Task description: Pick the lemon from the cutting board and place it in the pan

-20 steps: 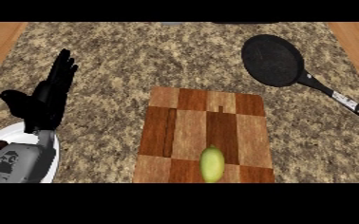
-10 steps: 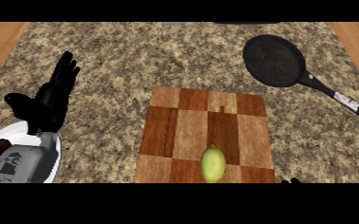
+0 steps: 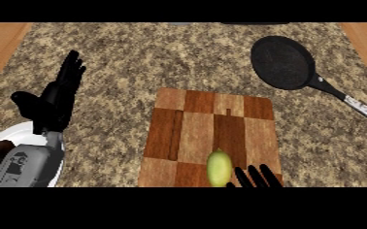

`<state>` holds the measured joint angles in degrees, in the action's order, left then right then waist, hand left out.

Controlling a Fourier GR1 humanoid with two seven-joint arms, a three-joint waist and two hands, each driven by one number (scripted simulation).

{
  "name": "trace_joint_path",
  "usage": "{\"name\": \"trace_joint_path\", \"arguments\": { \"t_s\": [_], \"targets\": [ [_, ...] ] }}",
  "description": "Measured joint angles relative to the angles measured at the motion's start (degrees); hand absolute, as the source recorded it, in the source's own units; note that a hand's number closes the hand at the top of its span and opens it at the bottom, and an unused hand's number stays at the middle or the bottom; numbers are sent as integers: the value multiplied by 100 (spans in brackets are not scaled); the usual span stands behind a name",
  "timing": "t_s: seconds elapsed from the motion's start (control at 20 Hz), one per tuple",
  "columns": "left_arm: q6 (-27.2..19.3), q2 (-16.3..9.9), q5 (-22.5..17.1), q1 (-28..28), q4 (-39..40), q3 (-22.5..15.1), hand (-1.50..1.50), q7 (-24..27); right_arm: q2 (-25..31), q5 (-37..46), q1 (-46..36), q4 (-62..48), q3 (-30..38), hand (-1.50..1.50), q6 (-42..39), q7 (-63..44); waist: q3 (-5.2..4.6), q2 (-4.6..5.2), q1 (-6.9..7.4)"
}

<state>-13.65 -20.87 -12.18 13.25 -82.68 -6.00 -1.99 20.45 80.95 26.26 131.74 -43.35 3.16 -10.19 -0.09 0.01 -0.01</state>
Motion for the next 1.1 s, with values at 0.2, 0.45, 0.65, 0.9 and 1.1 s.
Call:
{"name": "trace_joint_path", "arguments": {
  "t_s": [0.2,0.45,0.65,0.9,1.1],
  "targets": [
    [71,82,88,12,57,70,0,35,-399,278,-438,-443,-265,-150,-417,-215,4,-1,-1],
    [199,158,193,76,172,218,0,41,-760,495,-881,-724,-382,-150,-905,-473,7,-2,-6],
    [301,185,211,-3,90,334,0,21,-914,654,-1128,-940,-310,-150,-1193,-670,8,-5,-1],
    [353,267,316,-10,172,397,0,61,-1065,1154,-1297,-1248,-412,-150,-1422,-1061,8,-5,-14],
    [373,342,410,56,120,443,0,-20,-1164,1292,-1438,-1509,-339,-150,-1569,-1236,9,-4,-12]
  ]
}}
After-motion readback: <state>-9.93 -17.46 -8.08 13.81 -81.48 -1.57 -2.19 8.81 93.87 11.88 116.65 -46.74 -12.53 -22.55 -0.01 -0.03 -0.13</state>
